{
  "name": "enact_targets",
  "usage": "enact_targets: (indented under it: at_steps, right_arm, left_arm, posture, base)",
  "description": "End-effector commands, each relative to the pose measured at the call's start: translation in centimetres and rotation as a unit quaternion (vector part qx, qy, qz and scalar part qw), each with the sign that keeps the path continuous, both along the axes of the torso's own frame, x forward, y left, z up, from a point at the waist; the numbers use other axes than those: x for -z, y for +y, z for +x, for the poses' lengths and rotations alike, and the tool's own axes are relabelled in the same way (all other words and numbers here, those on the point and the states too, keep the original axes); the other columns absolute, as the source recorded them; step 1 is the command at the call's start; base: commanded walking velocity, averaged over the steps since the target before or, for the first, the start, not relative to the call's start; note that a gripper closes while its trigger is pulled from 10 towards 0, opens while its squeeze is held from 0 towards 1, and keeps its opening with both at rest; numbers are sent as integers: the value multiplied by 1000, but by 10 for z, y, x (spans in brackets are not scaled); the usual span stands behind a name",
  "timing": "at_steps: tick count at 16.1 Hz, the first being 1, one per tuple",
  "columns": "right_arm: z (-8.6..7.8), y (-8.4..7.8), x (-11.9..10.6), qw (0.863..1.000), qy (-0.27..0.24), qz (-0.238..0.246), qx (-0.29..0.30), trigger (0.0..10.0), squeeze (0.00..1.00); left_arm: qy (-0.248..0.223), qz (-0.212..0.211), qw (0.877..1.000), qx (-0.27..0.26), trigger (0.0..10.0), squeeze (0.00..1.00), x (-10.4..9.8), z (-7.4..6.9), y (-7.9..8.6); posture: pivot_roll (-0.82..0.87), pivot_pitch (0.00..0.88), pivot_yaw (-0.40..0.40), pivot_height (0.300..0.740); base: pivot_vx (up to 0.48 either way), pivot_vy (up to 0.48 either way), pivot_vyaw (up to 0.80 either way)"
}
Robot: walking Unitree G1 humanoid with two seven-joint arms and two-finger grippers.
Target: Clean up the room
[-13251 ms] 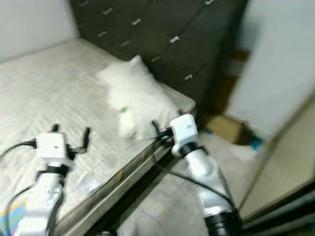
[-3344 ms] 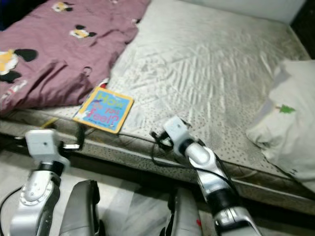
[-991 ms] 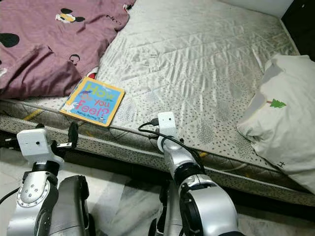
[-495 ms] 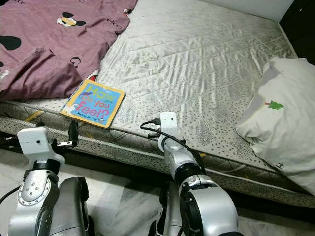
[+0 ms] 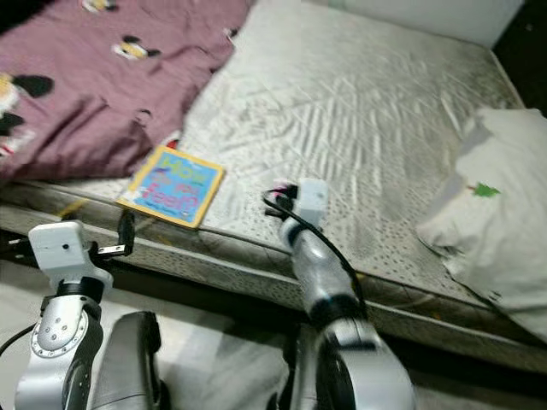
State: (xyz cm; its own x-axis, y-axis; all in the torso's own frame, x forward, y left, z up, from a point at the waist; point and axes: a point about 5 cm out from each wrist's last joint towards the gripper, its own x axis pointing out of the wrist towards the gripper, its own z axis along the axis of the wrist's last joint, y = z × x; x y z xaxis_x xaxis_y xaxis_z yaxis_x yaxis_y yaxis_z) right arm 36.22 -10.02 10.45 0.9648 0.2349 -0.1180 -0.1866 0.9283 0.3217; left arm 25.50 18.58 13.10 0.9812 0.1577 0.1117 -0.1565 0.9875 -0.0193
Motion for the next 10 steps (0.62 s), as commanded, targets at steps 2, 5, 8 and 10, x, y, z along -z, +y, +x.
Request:
enact_targets:
  at_steps: [2, 5, 8, 10]
  right_arm:
    - [-13, -18, -13, 998, -65, 1, -8, 10000, 0]
    - [-28, -29, -18, 996, -89, 7, 4, 10000, 0]
    - [-32, -27, -31, 993, -109, 40, -6, 10000, 0]
    - [-29, -20, -44, 992, -121, 42, -16, 10000, 0]
  left_arm:
    - [4, 12, 1000, 9, 10000, 0, 1, 1, -2]
    - [0, 7, 1000, 8, 10000, 0, 0, 9, 2]
    - [-22, 9, 999, 28, 10000, 0, -9, 20, -6]
    - [-24, 4, 999, 28, 10000, 0, -9, 22, -5]
  posture:
    - [59, 56, -86, 538]
    - [38, 42, -68, 538]
    - [42, 14, -76, 553]
    - [27, 19, -75, 578]
  base:
    - [0, 0, 0]
    - [0, 0, 0]
    - [0, 0, 0]
    - [0, 0, 0]
